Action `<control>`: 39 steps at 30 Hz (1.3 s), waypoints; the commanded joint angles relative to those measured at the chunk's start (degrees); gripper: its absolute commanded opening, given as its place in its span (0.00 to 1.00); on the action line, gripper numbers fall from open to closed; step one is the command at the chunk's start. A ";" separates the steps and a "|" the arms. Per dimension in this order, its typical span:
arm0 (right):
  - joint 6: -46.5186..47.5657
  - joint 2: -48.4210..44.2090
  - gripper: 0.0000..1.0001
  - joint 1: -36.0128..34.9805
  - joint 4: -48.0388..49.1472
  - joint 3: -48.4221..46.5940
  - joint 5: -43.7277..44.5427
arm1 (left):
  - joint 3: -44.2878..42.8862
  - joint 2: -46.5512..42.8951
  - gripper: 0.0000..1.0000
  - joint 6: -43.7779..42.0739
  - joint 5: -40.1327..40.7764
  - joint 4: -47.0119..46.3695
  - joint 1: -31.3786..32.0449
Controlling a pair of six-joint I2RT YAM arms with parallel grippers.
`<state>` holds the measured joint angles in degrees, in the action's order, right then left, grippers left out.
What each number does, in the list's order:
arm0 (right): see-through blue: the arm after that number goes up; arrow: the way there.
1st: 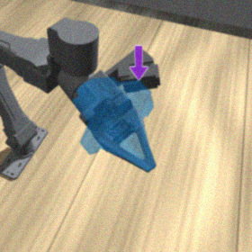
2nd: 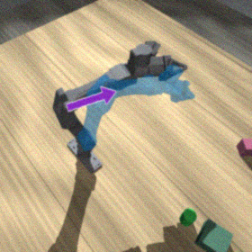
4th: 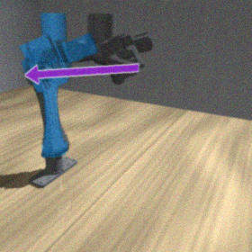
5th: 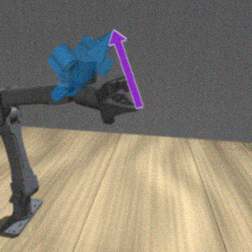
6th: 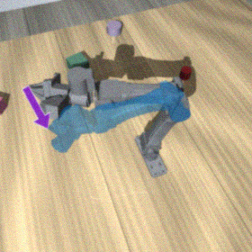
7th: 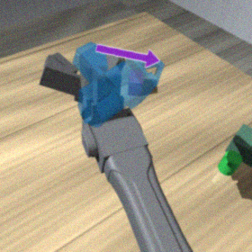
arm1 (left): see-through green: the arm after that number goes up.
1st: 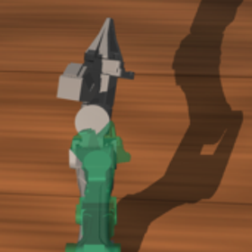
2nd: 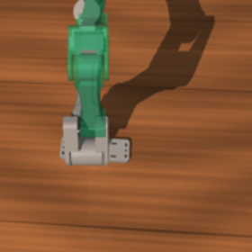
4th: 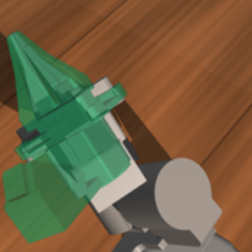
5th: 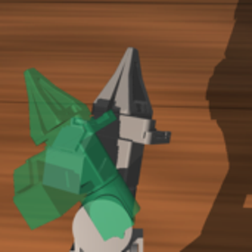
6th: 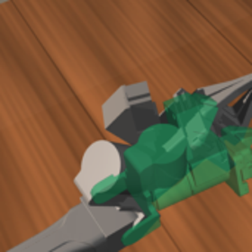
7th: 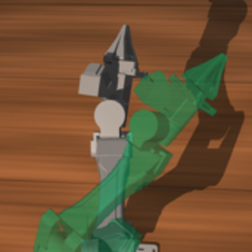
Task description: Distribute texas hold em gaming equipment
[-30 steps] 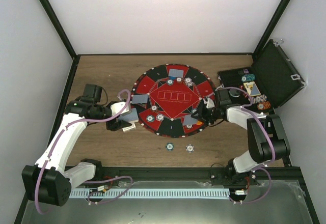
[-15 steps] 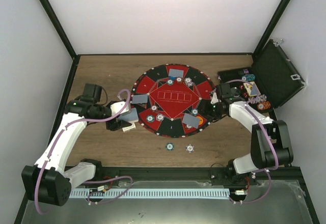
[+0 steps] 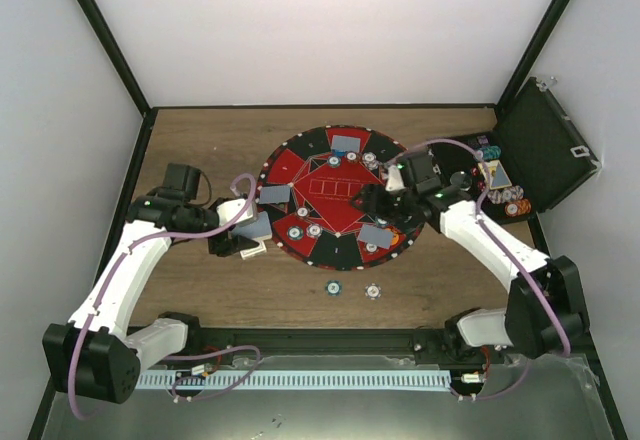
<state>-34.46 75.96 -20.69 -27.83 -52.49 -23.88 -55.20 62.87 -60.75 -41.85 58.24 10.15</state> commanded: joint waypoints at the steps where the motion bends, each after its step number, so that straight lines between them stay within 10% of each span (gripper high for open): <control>1: -10.90 0.80 0.76 -9.55 11.06 -3.36 -11.67 | -1.71 0.48 0.07 -1.75 -2.98 -0.51 -0.07; 16: -22.20 15.96 0.80 -27.40 29.57 -12.46 -18.64 | -0.96 0.41 0.07 -1.94 -2.41 -0.85 -0.05; 39: -24.64 28.26 0.71 -29.22 35.64 -14.80 -23.65 | -1.27 -0.77 0.06 -2.45 -2.96 -0.25 -0.07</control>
<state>-59.40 104.75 -51.11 6.24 -70.19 -45.78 -55.20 63.22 -61.63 -41.91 58.24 10.15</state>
